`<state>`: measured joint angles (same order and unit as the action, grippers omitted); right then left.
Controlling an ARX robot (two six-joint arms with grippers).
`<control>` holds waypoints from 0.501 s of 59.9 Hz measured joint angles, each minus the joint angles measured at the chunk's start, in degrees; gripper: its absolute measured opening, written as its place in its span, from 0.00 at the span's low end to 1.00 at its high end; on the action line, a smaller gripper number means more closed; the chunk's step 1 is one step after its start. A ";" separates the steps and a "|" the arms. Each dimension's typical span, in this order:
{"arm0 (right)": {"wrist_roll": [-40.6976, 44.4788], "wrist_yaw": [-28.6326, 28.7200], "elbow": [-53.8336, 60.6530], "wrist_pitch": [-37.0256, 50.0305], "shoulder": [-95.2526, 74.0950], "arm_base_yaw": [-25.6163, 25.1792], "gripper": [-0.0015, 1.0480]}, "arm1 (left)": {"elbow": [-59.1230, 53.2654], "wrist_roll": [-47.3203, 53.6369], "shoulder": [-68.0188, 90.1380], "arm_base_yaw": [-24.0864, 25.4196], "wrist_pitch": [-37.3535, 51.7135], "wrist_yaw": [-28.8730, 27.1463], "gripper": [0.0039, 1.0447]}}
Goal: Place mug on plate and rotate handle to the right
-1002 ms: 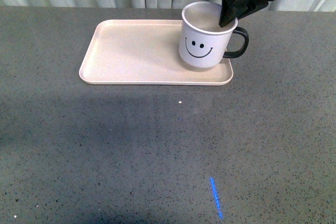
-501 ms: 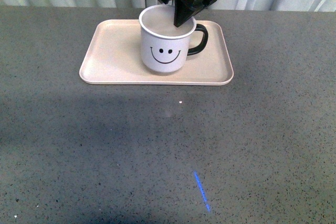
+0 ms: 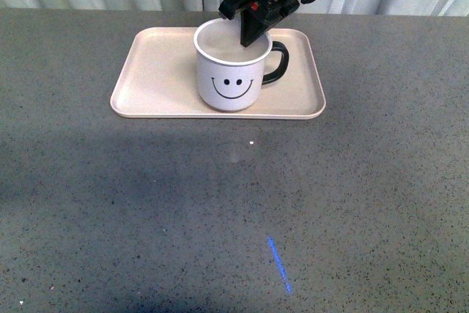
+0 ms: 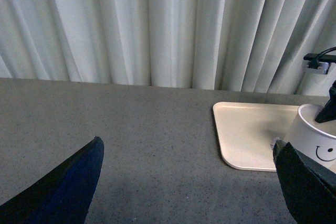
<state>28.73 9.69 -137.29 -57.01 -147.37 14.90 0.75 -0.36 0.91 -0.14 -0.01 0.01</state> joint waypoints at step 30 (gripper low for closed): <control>2.38 -1.60 -2.84 -1.68 -2.14 0.09 0.02 | 0.00 0.00 0.00 0.00 0.00 0.00 0.91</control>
<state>31.11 8.10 -140.14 -58.70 -149.51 14.98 0.75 -0.36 0.91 -0.14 -0.01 0.01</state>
